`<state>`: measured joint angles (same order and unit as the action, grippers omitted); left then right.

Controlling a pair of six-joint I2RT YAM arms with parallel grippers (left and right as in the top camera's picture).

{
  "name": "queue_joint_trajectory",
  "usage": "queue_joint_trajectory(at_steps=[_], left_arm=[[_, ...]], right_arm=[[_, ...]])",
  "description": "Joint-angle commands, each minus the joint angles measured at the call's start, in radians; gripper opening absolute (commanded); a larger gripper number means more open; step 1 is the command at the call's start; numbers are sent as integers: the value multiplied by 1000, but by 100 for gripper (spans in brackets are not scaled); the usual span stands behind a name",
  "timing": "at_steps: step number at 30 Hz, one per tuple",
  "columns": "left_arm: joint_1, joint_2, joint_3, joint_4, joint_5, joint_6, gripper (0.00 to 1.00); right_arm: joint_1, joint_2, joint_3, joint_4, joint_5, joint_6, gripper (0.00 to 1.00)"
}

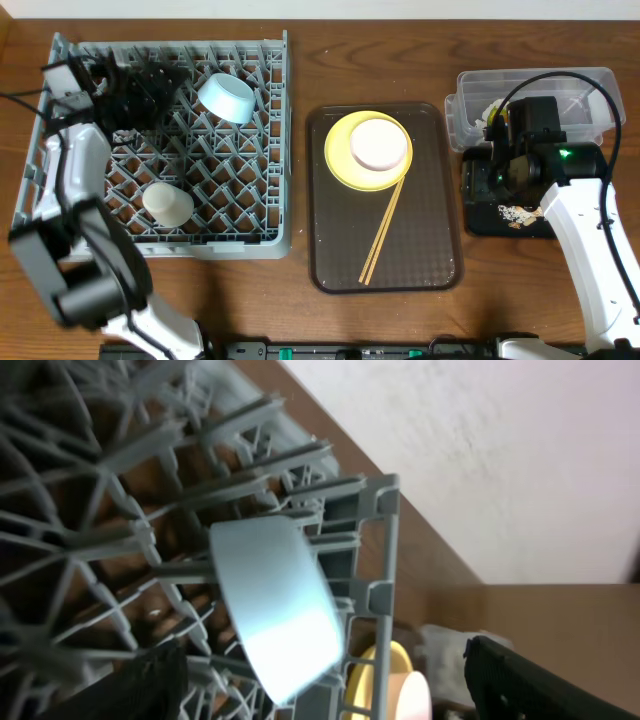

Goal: Sort waste into correct bins and load items into the dishwasher rack
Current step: 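Lower the blue bowl into the rack's back row and release, then reach the left gripper to the pink bowl on the yellow plate and grasp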

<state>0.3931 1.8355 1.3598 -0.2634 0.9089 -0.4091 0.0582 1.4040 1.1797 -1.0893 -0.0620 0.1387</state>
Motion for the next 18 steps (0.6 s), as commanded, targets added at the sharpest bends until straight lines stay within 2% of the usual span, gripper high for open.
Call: queue_joint_trajectory(at_steps=[1,3,8,12,18], left_arm=[[-53,-114,-2,-74,-184,104,92],[-109,-158,-2,-154,-277,137,94],[-318,-198,-2,-277,-467,200,95],[-521,-194,-2,-285,-580,235,95],[-834,-178,-2,-247,-783,367,95]], right_arm=[[-12,-7,4,-2,3,3,80],[-12,-7,4,-2,2,3,86],[-12,-7,4,-2,2,21,85],[-20,-7,4,-5,13,75,77],[-74,-7,4,-49,96,221,76]])
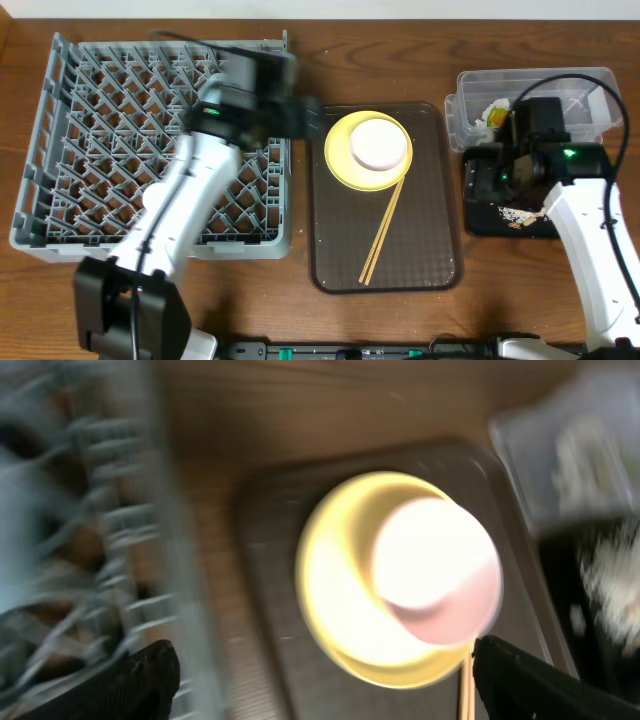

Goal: Sort waste into correct bins and load items into the dishwasher rack
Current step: 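Reach the left gripper to the pink bowl on the yellow plate and grasp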

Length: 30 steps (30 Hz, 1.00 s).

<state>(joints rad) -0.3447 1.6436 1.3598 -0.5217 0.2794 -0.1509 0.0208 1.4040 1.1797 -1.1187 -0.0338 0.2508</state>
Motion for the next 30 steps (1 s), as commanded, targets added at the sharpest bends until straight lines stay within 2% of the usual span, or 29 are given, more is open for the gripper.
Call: queue_joint_trajectory(at_steps=[1,5,11,15,22,27,30], left_arm=[[-131,21,-2,18,-171,129,95],[-269,80,-2,71,-223,193,95],[-370,209,-2,171,-224,211,95],[-392,288,-2,216,-224,215,85],[-391,379,-2,225,-225,215,75],[-392,388,-2,229,-225,215,54],[-391,388,-2,229,-226,214,35]], right_arm=[[-47,-7,4,-31,87,132,77],[-98,-7,4,-66,123,175,78],[-150,-7,4,-83,123,174,80],[-153,-7,4,-85,122,175,81],[-153,-7,4,-86,123,174,82],[-152,-7,4,-86,123,160,82],[-152,-7,4,-86,123,160,82]])
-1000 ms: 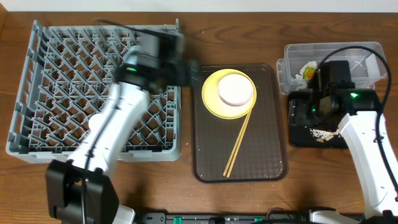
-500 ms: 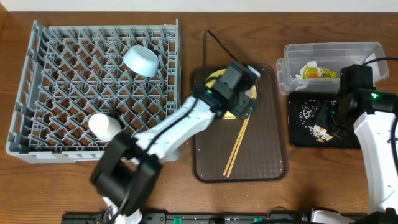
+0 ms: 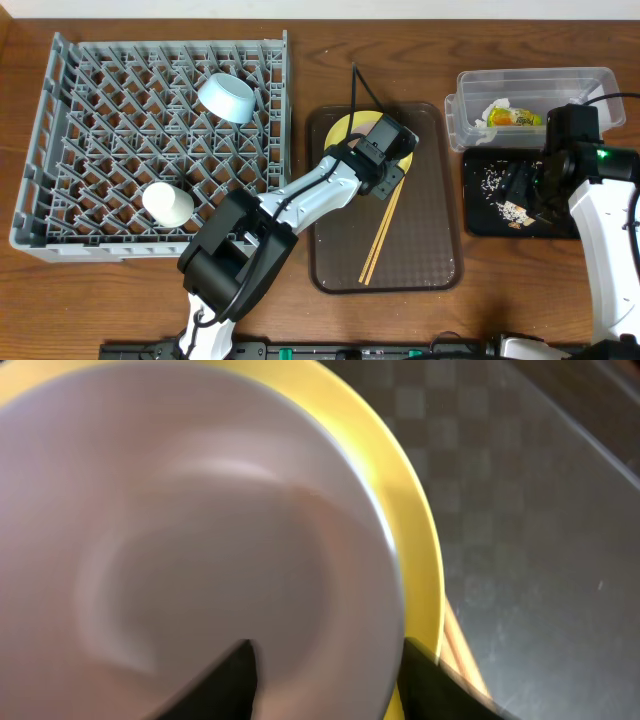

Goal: Sort waste into correct bins and load items into the dishwasher rack
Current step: 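Reach the left gripper to the pink bowl on the yellow plate and grasp, then carry the pink bowl into the rack and set it upright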

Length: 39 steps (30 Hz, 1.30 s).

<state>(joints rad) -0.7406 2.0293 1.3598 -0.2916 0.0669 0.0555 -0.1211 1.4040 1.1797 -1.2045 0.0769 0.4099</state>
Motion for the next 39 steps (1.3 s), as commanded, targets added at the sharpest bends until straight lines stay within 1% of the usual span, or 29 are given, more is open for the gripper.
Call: queue_joint_trajectory(at_steps=[1,3,4,5,9,13,16,20,24,26,28,32,35,37,39], left_arm=[[4,2,-2,-2,-13,8,28],[4,2,-2,-2,-12,8,20],[4,0,-2,-2,-12,8,19],[4,-1,-2,-2,-12,8,13],[4,-28,-2,-10,-12,8,7],[5,-101,-2,-29,-12,8,6],[8,-190,-2,-76,-13,7,6],[42,-312,-2,-153,-12,-59,6],[141,-436,-2,-254,26,-144,6],[217,-476,-2,-299,119,-143,6],[312,-499,-2,-338,258,-143,6],[546,-493,-2,-393,653,-143,6],[697,-464,-3,-407,916,-143,6],[788,-438,-3,-407,1072,-143,6],[866,-409,-3,-408,1193,-143,6]], right_arm=[[-10,-7,4,0,12,1,82],[-10,-7,4,-2,13,1,82],[-11,-7,4,-3,13,0,82],[-11,-7,4,-4,13,0,82],[-11,-7,4,-2,13,-7,82],[-11,-7,4,-2,15,-7,82],[-11,-7,4,-5,17,-7,82],[-11,-7,4,-3,18,-7,82],[-11,-7,4,0,28,-11,84],[-10,-7,4,1,28,-15,84],[-11,-7,4,1,28,-15,85],[-10,-7,4,8,27,-15,85],[-11,-7,4,7,27,-15,85],[-10,-7,4,7,27,-14,85],[-11,-7,4,8,27,-14,84]])
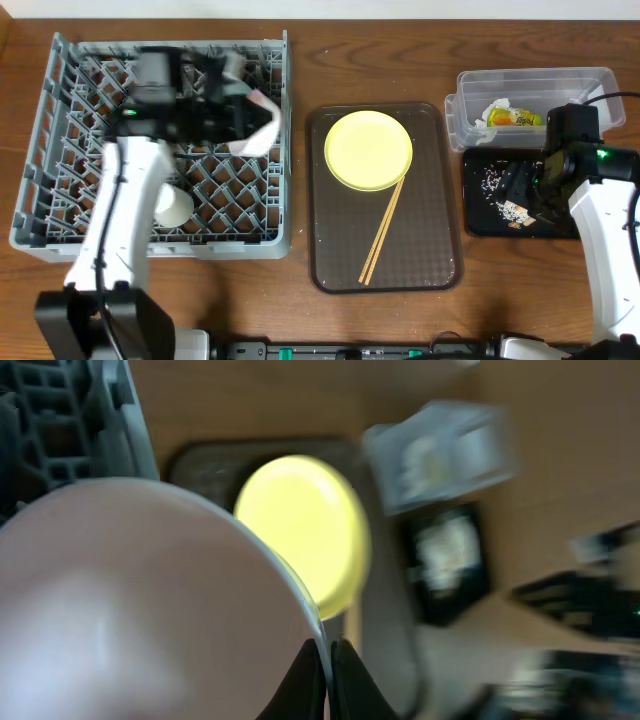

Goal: Sort waste into correct bins and load items into the dishwasher rack
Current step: 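Carry the pink bowl into the rack and set it upright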

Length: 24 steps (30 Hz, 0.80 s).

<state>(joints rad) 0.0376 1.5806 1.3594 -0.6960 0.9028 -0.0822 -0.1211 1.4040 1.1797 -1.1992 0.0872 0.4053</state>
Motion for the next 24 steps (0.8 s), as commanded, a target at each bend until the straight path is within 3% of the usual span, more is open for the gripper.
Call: queue_joint_trajectory(at_steps=[1,7,17,24], left_arm=[[115,54,-3,-5,402,-6,6],[222,159,-9,-37,598,-10,6],[295,277,-9,-96,597,-9,6],[329,282,-13,-108,489,-10,7]], right_arm=[[-11,-7,4,3,17,-10,85],[-10,-7,4,2,17,-10,85],[-11,-7,4,1,17,-10,85],[-10,-7,4,2,17,-10,85]])
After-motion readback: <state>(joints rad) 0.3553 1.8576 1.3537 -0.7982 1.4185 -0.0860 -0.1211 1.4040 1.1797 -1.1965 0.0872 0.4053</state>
